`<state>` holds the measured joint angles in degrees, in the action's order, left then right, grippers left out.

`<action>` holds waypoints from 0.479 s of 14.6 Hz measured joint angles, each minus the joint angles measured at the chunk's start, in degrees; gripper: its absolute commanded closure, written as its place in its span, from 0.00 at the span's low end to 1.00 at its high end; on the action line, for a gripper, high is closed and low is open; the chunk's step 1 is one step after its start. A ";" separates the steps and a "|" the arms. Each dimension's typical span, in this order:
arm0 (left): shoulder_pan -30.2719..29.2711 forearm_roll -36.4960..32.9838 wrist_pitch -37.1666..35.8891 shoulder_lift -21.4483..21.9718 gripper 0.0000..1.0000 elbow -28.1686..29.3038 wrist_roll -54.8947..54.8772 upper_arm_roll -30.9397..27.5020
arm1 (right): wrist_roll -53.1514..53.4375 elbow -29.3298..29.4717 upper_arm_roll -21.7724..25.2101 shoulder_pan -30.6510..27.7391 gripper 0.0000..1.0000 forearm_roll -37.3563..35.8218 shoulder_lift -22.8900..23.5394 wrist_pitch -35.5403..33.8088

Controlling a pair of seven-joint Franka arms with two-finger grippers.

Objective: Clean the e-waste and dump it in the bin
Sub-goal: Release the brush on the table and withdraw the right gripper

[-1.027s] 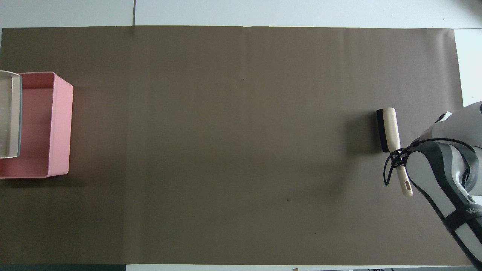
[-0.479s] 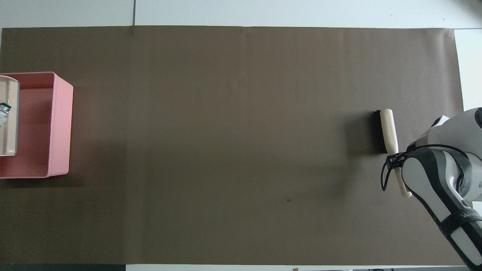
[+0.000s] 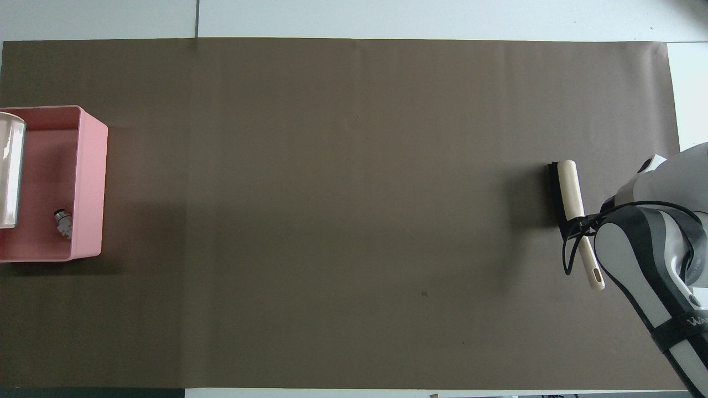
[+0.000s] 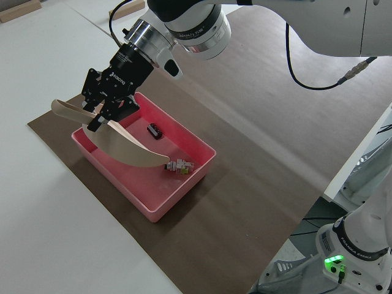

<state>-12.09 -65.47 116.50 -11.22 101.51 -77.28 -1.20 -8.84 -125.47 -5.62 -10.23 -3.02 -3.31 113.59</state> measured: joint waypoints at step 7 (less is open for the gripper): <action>4.38 -16.34 -4.81 2.16 1.00 3.98 7.94 0.13 | 5.74 17.56 -0.15 3.19 0.00 -0.01 -2.17 -8.65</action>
<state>-7.71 -81.81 111.69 -9.07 105.49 -69.34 -1.08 -3.10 -107.92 -5.78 -7.04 -3.03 -5.48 104.94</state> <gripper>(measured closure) 0.670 0.000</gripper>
